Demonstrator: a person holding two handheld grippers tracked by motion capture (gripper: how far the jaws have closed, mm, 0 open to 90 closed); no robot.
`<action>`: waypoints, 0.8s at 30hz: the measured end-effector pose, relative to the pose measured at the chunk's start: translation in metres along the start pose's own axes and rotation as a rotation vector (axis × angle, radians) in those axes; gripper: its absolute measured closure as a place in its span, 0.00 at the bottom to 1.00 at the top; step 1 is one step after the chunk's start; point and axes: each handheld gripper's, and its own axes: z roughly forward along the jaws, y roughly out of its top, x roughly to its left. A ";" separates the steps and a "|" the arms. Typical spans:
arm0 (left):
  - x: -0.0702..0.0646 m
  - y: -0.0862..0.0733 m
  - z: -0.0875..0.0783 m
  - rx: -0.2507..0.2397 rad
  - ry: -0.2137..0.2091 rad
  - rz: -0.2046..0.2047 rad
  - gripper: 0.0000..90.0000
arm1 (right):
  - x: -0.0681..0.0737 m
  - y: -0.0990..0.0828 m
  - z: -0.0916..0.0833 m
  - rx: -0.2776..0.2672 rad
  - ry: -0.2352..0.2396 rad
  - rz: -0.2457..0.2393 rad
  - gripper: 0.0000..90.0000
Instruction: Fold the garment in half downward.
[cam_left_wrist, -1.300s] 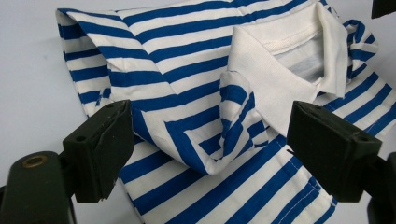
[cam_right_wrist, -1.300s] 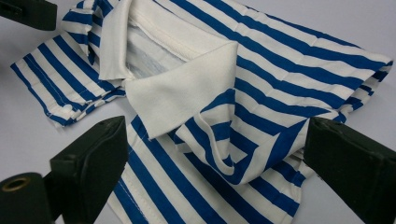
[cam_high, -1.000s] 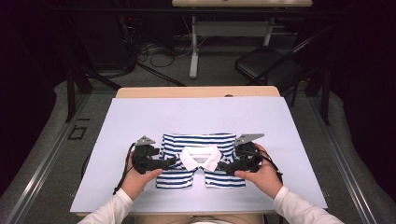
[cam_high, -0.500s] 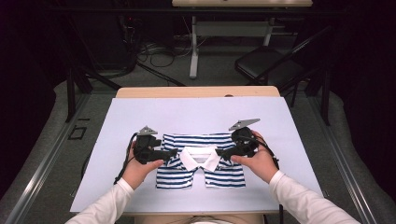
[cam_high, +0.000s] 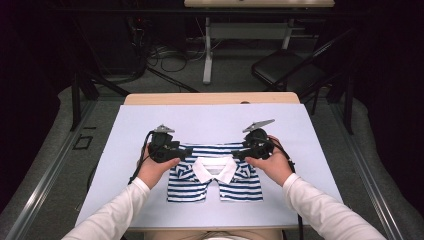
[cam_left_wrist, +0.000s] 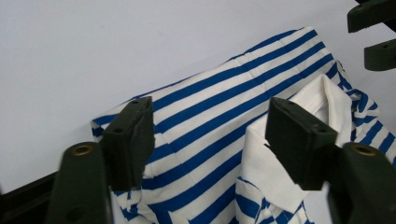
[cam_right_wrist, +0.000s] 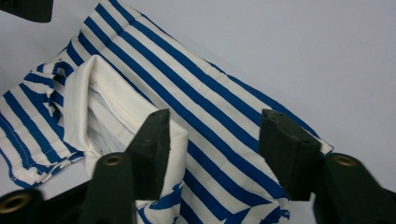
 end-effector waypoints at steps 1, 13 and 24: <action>-0.001 0.001 0.001 0.000 0.000 0.003 0.44 | -0.001 0.000 0.001 0.002 -0.005 -0.004 0.54; -0.006 0.005 0.021 0.054 -0.003 0.055 0.86 | -0.006 0.005 0.012 0.014 -0.031 -0.004 0.88; -0.005 0.005 0.031 0.095 -0.011 0.033 1.00 | -0.005 0.007 0.023 0.031 -0.009 -0.016 1.00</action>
